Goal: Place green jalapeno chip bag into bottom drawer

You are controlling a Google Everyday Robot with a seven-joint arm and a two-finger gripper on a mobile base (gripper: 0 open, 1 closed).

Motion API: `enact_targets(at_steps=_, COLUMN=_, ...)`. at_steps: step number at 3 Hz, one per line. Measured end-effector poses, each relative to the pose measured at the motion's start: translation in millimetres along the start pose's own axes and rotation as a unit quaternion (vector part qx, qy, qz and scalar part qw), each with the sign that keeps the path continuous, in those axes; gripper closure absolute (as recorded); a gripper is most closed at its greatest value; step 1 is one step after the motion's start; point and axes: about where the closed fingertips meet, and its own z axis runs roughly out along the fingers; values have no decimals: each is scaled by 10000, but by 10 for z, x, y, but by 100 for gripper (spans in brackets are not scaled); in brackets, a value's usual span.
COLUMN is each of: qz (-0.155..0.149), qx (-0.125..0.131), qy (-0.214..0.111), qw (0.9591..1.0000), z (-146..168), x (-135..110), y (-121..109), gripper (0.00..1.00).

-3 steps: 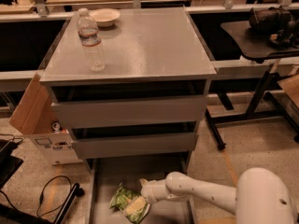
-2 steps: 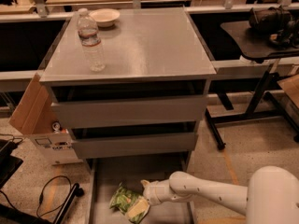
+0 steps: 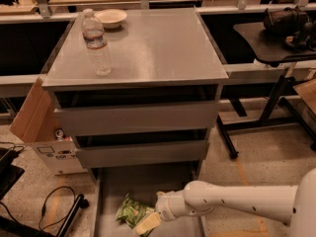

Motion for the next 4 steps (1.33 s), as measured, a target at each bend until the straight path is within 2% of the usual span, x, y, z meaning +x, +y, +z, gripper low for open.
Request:
enact_targets(at_steps=1, qz=325, qx=282, qy=416, qw=9982, z=-68, x=-183, y=380, gripper=0)
enact_targets(at_steps=2, qz=252, qx=173, qy=720, qw=9969, z=-39, x=-257, y=744, gripper=0)
enact_targets(at_steps=3, qz=224, qx=177, qy=676, qw=9973, z=-38, x=-250, y=694, gripper=0)
enact_targets(at_steps=4, qz=213, qx=330, qy=723, qw=9966, z=-186, x=-275, y=612, gripper=0)
